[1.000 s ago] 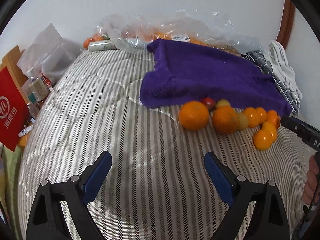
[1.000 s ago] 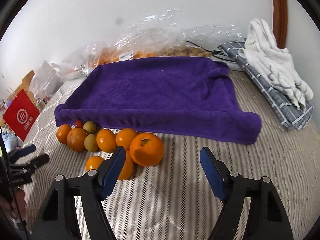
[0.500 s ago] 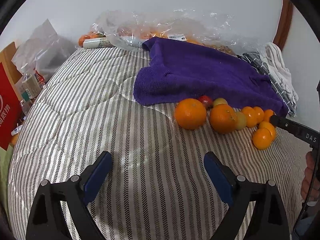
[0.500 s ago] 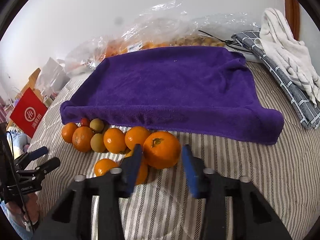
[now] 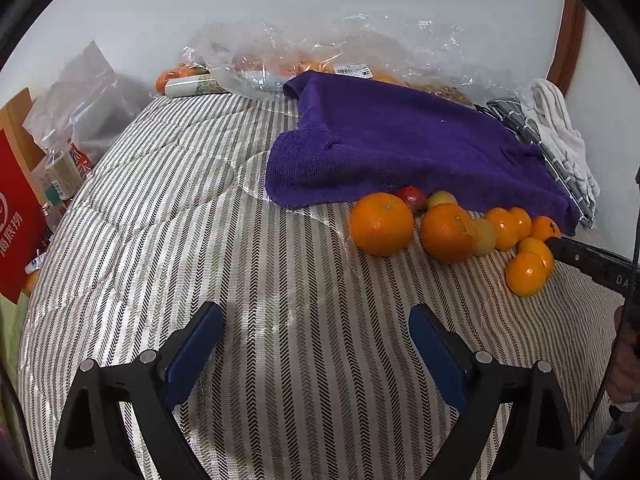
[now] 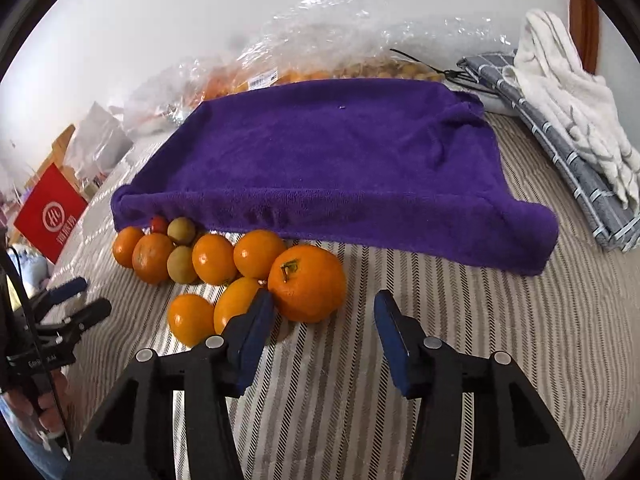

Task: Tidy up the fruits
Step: 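Grasp a large orange with the right tool while the left tool grasps another orange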

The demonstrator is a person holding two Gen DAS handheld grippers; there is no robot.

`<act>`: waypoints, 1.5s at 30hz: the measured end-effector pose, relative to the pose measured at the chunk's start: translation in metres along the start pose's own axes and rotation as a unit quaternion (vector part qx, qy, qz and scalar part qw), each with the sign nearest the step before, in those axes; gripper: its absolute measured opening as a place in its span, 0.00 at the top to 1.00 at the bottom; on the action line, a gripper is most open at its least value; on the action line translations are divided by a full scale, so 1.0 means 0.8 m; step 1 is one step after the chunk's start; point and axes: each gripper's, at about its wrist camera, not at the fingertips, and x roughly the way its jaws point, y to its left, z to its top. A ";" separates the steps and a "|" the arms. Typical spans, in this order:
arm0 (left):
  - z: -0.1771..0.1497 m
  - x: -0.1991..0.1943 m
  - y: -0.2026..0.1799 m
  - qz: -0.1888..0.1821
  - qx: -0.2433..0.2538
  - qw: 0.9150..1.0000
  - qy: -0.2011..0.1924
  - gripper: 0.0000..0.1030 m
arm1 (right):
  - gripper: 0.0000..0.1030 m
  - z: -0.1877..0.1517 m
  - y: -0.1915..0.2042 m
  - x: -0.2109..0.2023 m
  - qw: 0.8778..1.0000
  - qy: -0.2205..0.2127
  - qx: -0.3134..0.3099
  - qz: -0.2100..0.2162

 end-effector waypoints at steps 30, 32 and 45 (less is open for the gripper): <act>-0.001 0.006 -0.013 0.030 0.023 0.999 0.009 0.07 | 0.51 -0.011 -0.016 0.004 0.997 -0.026 -0.021 -0.070; -0.001 0.005 -0.011 0.027 0.022 0.999 0.008 0.07 | 0.53 -0.011 -0.020 0.004 0.998 -0.028 -0.014 -0.063; 0.029 0.001 -0.042 0.008 0.031 0.999 0.003 0.11 | 0.58 -0.007 -0.034 0.006 0.999 -0.035 0.015 -0.036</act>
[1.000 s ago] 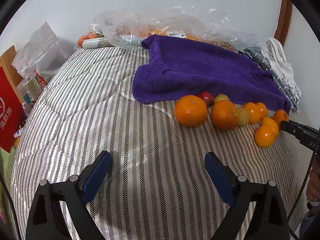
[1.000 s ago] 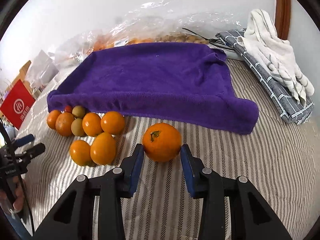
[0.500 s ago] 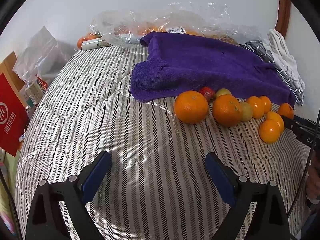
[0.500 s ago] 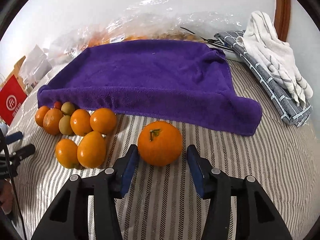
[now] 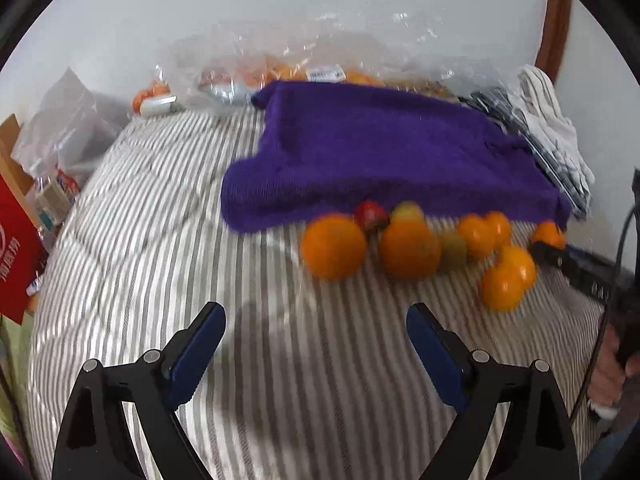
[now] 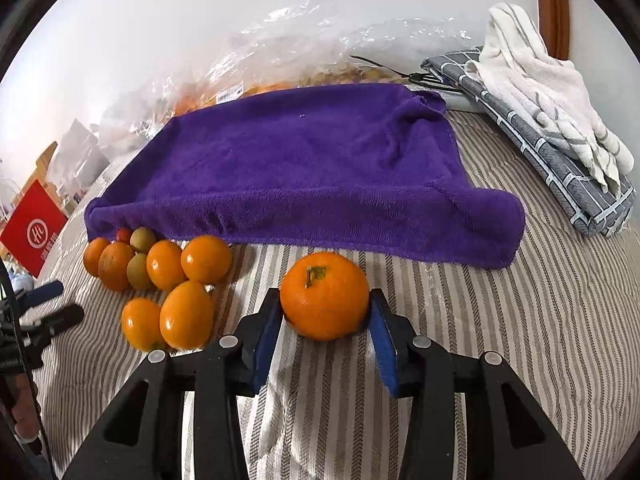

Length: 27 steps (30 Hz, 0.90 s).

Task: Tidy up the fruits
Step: 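Grasp a large orange with the right tool while the left tool grasps another orange, then carry both held oranges up and over the purple towel with both tools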

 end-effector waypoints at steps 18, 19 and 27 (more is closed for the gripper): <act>0.019 0.025 -0.001 -0.017 0.007 1.000 -0.006 0.64 | 0.59 0.004 0.008 -0.035 0.999 -0.002 -0.030 -0.019; 0.019 0.020 0.002 -0.015 0.005 1.000 -0.008 0.64 | 0.59 0.007 0.009 -0.040 0.999 -0.005 -0.028 -0.020; 0.029 -0.017 0.015 -0.018 -0.013 0.999 -0.024 0.64 | 0.59 0.027 0.010 -0.061 0.999 -0.021 -0.015 -0.020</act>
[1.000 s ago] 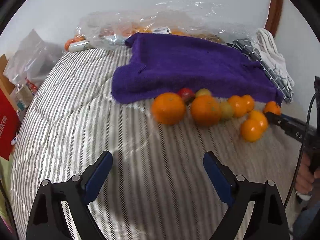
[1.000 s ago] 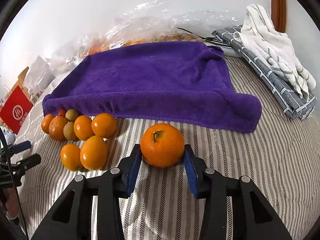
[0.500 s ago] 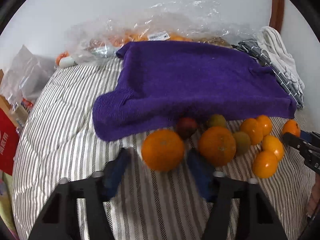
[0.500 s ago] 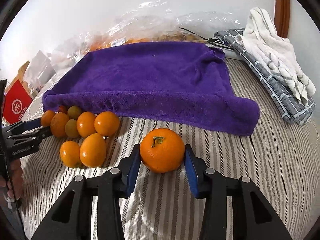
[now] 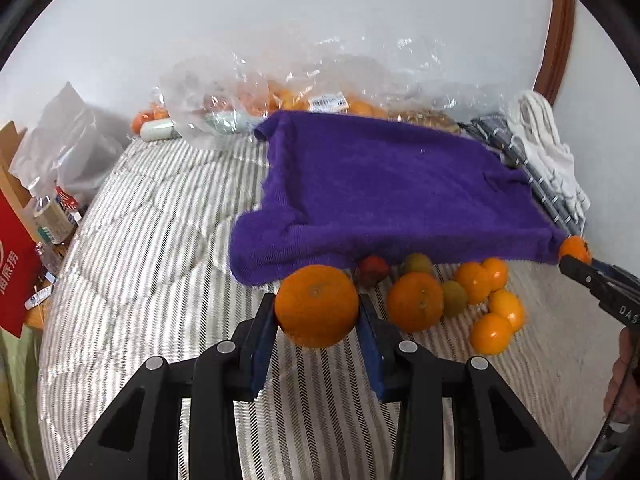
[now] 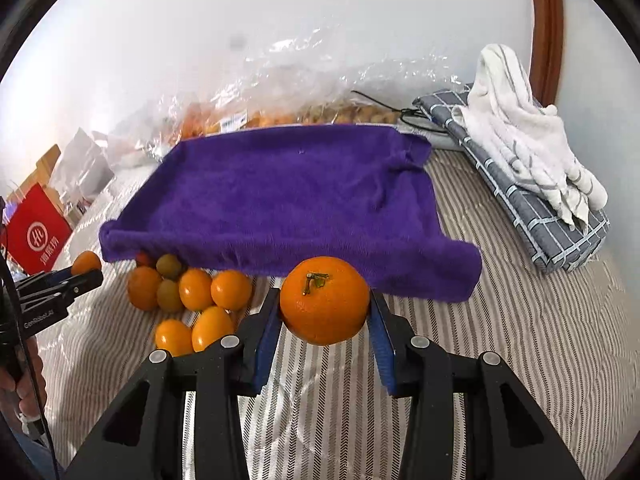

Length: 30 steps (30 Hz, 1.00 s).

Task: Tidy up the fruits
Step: 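Carry both held oranges up and over the purple towel with both tools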

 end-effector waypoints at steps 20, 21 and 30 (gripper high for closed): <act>0.077 -0.096 -0.020 0.012 -0.005 0.998 -0.060 0.64 | 0.59 0.056 -0.017 -0.065 0.999 -0.052 0.009 -0.011; 0.079 -0.098 -0.022 0.013 -0.005 0.998 -0.062 0.64 | 0.59 0.058 -0.017 -0.067 0.999 -0.052 0.011 -0.011; 0.100 -0.106 -0.026 0.014 -0.007 0.997 -0.072 0.64 | 0.59 0.074 -0.013 -0.073 0.998 -0.060 0.001 -0.007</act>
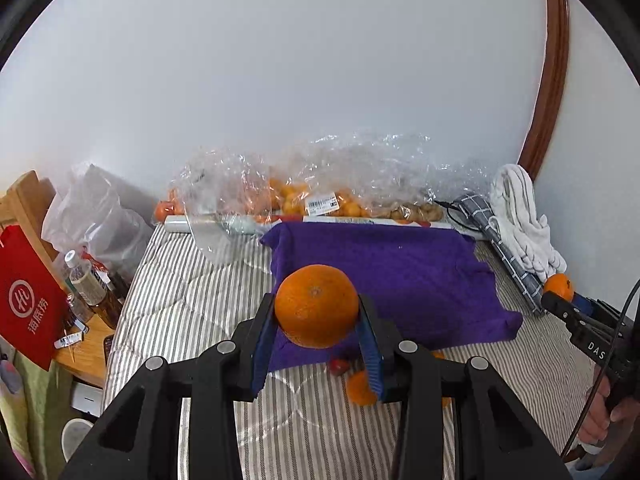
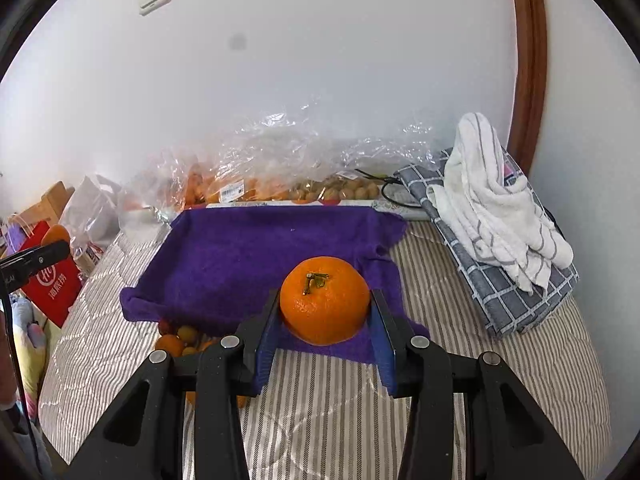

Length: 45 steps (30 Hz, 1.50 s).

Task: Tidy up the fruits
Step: 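Carry both held oranges up and over the purple towel with both tools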

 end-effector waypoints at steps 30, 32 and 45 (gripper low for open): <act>0.095 0.157 -0.021 -0.011 -0.005 0.999 0.034 0.64 | 0.59 0.090 0.000 0.132 1.000 0.007 0.005 0.000; 0.094 0.174 -0.021 -0.008 -0.001 0.999 0.039 0.64 | 0.59 0.091 0.001 0.146 1.000 0.012 0.006 0.000; 0.066 0.267 -0.023 -0.006 0.009 0.994 0.105 0.64 | 0.59 0.072 0.001 0.238 0.998 0.067 0.002 -0.014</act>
